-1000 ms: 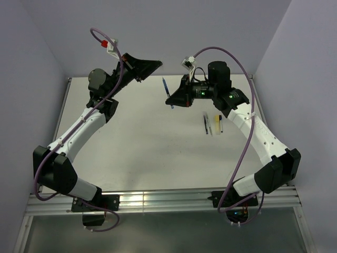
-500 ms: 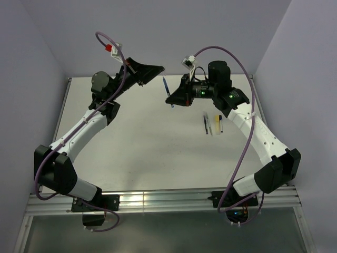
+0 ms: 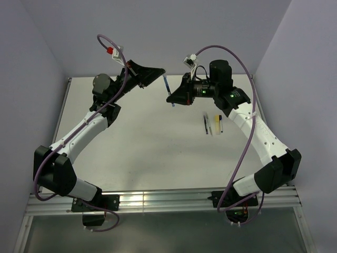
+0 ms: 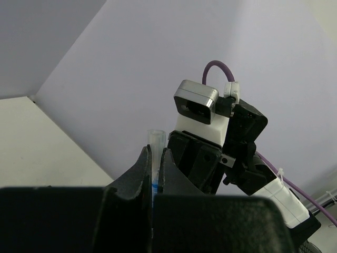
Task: Insert the pens into the pen caps
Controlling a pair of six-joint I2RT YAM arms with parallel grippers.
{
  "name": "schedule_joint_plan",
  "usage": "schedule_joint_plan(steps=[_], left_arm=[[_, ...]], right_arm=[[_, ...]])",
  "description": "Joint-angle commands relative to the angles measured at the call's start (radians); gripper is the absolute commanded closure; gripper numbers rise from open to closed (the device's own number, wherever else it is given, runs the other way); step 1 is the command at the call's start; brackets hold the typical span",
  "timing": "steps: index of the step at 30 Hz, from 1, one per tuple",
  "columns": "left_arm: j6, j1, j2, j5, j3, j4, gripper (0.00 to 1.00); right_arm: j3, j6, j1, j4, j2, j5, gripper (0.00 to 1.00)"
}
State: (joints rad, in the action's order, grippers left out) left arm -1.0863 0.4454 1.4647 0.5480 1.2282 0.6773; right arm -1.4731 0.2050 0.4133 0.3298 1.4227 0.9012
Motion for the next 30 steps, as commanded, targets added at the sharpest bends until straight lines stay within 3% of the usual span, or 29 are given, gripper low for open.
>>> schedule_joint_plan(steps=[1,10,18,23,24,25,30], left_arm=[[0.0,0.019,-0.046,0.007,-0.025,0.047,1.0],[-0.007,0.047,-0.021,-0.065,-0.012,0.064,1.0],[0.009,0.055,0.017,-0.06,0.045,0.067,1.0],[0.032,-0.008,0.016,-0.025,0.085,0.056,0.78],[0.037,-0.029,0.014,-0.017,0.089,0.059,0.73],[0.045,-0.039,0.014,-0.011,0.093,0.061,0.61],[0.072,-0.086,0.002,0.035,0.12,0.091,0.4]], right_arm=[[-0.049,0.04,-0.024,-0.084,-0.013,-0.005,1.0],[-0.096,0.256,-0.022,-0.313,0.048,0.024,1.0],[-0.13,0.206,-0.024,-0.314,0.065,0.008,1.0],[-0.072,0.093,-0.022,-0.258,0.027,-0.011,1.0],[-0.066,0.079,-0.024,-0.244,0.024,-0.022,1.0],[-0.055,0.047,-0.022,-0.233,0.018,-0.027,1.0],[-0.042,-0.025,-0.024,-0.181,0.015,-0.051,1.0]])
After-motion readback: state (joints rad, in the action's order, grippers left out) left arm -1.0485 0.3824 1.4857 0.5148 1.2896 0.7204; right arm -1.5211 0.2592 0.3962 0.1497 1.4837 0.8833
